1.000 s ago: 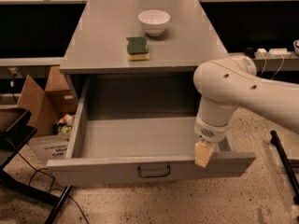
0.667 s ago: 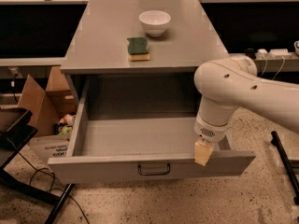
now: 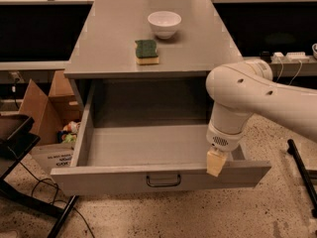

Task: Open top drawer

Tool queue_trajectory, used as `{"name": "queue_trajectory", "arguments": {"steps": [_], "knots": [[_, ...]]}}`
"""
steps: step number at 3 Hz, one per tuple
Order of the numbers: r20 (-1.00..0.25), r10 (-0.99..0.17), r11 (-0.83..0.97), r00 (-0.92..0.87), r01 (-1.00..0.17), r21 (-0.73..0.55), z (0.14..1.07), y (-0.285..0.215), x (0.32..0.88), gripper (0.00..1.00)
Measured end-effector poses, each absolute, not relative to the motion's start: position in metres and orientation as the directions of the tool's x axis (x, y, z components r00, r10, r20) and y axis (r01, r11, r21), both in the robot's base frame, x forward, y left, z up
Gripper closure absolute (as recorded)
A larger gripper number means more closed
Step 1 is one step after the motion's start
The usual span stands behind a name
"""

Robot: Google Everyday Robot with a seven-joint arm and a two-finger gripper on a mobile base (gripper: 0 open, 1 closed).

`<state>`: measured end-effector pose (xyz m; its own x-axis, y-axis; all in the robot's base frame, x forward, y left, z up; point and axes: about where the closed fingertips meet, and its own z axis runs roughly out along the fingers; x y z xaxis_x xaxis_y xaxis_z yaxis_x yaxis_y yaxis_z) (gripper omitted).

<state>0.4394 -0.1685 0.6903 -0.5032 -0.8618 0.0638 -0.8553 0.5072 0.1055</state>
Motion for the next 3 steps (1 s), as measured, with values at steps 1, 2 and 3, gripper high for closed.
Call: {"name": "queue_trajectory", "arguments": {"steps": [1,2,3], "knots": [[0.064,-0.862,0.507,-0.503,-0.855,0.105,0.6903,-0.1685,0.4394,0.11],[0.064,-0.862,0.507,-0.503,-0.855,0.105,0.6903,-0.1685,0.4394,0.00],[0.064,-0.862,0.507,-0.503,-0.855,0.105,0.6903,-0.1685,0.4394,0.00]]}}
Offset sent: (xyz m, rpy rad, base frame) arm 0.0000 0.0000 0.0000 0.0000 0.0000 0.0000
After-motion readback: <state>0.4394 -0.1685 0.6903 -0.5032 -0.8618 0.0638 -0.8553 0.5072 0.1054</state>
